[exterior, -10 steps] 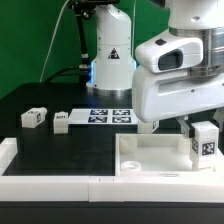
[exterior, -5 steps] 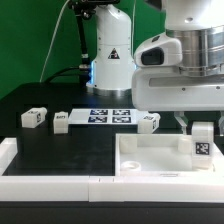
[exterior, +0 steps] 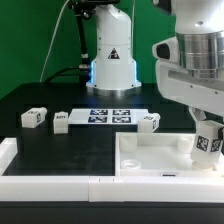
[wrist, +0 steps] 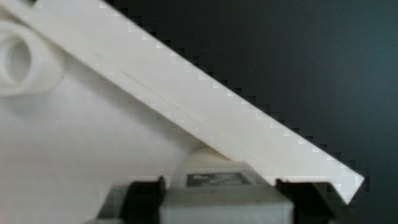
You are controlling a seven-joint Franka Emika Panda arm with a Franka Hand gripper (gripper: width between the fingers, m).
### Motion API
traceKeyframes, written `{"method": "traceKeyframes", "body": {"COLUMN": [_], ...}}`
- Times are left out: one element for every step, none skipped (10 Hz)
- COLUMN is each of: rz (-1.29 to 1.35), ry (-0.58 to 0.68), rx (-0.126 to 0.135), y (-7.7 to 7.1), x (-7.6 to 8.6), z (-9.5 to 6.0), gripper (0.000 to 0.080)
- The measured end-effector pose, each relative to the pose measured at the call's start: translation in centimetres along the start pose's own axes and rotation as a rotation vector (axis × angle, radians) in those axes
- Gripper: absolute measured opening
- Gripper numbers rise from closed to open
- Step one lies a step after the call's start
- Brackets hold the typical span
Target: Assemble one leg
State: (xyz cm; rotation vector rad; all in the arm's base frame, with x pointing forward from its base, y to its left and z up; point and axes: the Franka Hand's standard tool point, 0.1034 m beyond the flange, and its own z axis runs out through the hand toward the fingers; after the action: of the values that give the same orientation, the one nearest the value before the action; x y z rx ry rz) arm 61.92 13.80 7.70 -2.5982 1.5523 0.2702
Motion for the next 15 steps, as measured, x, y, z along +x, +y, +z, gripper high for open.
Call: {"method": "traceKeyframes", "body": {"rz": [0.030, -0.026, -0.136, -0.164, -0.257, -0.474, -0.664, -0.810, -0.909, -1.086, -1.277, -1.446, -1.555, -1.748, -1.824], "ry": [-0.004, -0.004, -0.005, -0.017, -0.020, -0.020, -0.022, -0.021, -0.015, 0.019, 0.041, 0.050, 0.060, 0.070, 0.067], "rx": [0.002, 0.002, -0.001, -0.020, -0.026, -0.030, -0.031, -0.031, -0.024, -0.027, -0.046, -0.060, -0.066, -0.097, -0.102], "y": [0.0, 0.0, 0.1, 0.3, 0.3, 0.5, 0.6, 0.6, 0.5, 0.2, 0.1, 0.0, -0.2, -0.3, -0.2], "x": [-0.1, -0.1, 0.1, -0.2, -0.2, -0.1, 0.1, 0.1, 0.2, 0.6, 0.9, 1.3, 1.8, 2.3, 2.5], "z": [0.0, 0.0, 0.1, 0.3, 0.3, 0.4, 0.4, 0.4, 0.4, 0.1, -0.1, -0.4, -0.7, -1.0, -1.0], "gripper": [0.0373, 0.0373, 0.0508, 0.0617, 0.0617, 0.0644, 0.0648, 0.0648, 0.0649, 0.0649, 0.0649, 0.0649, 0.0649, 0.0649, 0.0649]}}
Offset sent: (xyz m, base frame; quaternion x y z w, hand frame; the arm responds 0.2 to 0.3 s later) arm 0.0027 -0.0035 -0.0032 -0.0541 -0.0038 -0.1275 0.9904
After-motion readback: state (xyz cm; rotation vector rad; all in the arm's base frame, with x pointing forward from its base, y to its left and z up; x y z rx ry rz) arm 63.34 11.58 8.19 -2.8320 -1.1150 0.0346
